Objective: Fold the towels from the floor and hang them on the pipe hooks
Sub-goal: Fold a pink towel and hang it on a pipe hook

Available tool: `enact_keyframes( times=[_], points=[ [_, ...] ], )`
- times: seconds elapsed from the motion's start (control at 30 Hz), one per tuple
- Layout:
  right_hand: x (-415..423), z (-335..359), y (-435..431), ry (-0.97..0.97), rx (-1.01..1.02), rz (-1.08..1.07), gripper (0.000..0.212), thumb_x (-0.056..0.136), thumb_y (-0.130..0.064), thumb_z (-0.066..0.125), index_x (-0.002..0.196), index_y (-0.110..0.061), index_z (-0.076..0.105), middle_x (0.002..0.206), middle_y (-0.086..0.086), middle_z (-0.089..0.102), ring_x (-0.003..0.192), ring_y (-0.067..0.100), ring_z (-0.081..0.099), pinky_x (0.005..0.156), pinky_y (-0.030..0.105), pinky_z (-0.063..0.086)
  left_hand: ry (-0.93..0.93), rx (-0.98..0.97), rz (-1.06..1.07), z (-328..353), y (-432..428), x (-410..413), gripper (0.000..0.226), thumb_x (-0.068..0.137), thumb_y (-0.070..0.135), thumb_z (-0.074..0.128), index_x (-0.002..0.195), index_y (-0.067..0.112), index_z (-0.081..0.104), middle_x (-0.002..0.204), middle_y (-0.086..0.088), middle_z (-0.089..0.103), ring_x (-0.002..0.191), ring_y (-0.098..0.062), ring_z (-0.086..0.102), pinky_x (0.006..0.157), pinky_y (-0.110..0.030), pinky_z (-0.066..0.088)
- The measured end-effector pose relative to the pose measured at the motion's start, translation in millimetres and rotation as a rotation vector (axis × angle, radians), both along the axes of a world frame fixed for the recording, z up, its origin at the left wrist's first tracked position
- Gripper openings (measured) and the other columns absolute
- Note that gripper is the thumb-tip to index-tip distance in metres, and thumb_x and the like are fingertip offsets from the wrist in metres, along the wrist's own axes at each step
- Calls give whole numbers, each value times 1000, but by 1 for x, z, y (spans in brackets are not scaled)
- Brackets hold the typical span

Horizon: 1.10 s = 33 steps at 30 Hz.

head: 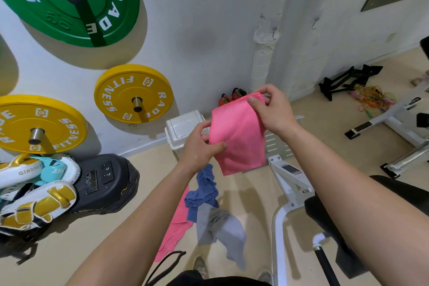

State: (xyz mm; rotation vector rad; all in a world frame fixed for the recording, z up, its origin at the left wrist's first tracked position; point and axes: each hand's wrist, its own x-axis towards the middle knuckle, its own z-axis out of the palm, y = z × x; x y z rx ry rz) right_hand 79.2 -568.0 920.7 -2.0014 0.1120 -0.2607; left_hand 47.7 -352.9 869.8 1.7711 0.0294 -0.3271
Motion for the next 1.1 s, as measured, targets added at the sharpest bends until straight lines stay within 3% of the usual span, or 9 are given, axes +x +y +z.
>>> enact_keyframes(
  times=[0.1, 0.23, 0.33, 0.5, 0.63, 0.73, 0.87, 0.97, 1.1],
  points=[
    [-5, -5, -9, 44, -18, -66, 10, 93, -21, 65, 93, -23, 55, 87, -5, 63, 80, 13, 59, 75, 29, 44, -63, 33, 112, -1, 4, 6, 43, 78, 14, 80, 116, 21, 62, 93, -3, 74, 91, -23, 70, 77, -33, 55],
    [-13, -27, -25, 260, 24, -12, 17, 91, -10, 63, 87, -24, 53, 89, 6, 63, 84, 31, 64, 79, 53, 57, -334, 175, -4, 5, 8, 11, 29, 79, 14, 76, 104, 24, 66, 99, 14, 67, 94, -11, 62, 83, -24, 48],
    [-24, -41, -30, 452, -134, 98, 23, 83, -1, 65, 98, -15, 55, 91, 9, 64, 89, 33, 66, 73, 38, 55, -437, 253, -163, 13, 5, 10, 35, 81, 5, 72, 104, 30, 64, 99, 22, 64, 91, 1, 59, 83, -14, 42],
    [-21, -30, -1, 267, -378, 436, 87, 65, -22, 66, 147, -29, 41, 144, 8, 41, 132, 22, 41, 111, 35, 36, -414, 270, -303, 17, 3, 6, 49, 75, -3, 71, 102, 37, 63, 91, 11, 73, 89, -10, 68, 83, -23, 51],
    [-13, -24, 19, 387, -566, 649, 56, 63, -39, 65, 118, -40, 61, 149, -2, 36, 136, 25, 32, 116, 42, 28, -380, 299, -355, 20, 5, 2, 47, 72, -1, 76, 103, 29, 57, 83, 8, 75, 74, -1, 64, 69, -19, 44],
    [-15, -25, 22, 383, -568, 692, 17, 69, -33, 74, 81, -36, 63, 139, -4, 50, 127, 23, 45, 107, 40, 39, -370, 348, -368, 19, 9, 0, 48, 71, 1, 76, 98, 33, 54, 81, 12, 76, 74, 1, 65, 68, -19, 43],
    [-19, -16, 21, 357, -494, 648, 20, 66, -29, 81, 62, -36, 63, 106, -7, 68, 96, 13, 63, 82, 33, 51, -360, 386, -345, 7, 17, -3, 40, 74, 9, 78, 97, 31, 54, 80, 11, 72, 75, -1, 64, 66, -18, 45],
    [-19, -13, 19, 415, -486, 653, 23, 70, -18, 78, 64, -27, 57, 66, -11, 59, 60, 8, 53, 57, 27, 41, -339, 431, -375, -5, 23, -3, 25, 79, 18, 79, 91, 31, 61, 81, 11, 68, 74, 0, 58, 68, -23, 44],
    [-23, -19, 19, 425, -535, 651, 28, 68, -18, 84, 79, -27, 60, 72, -9, 58, 64, 9, 52, 58, 28, 39, -324, 488, -420, -17, 25, -2, 15, 80, 22, 77, 90, 27, 67, 85, 8, 67, 81, -10, 60, 74, -32, 47]
  ],
)
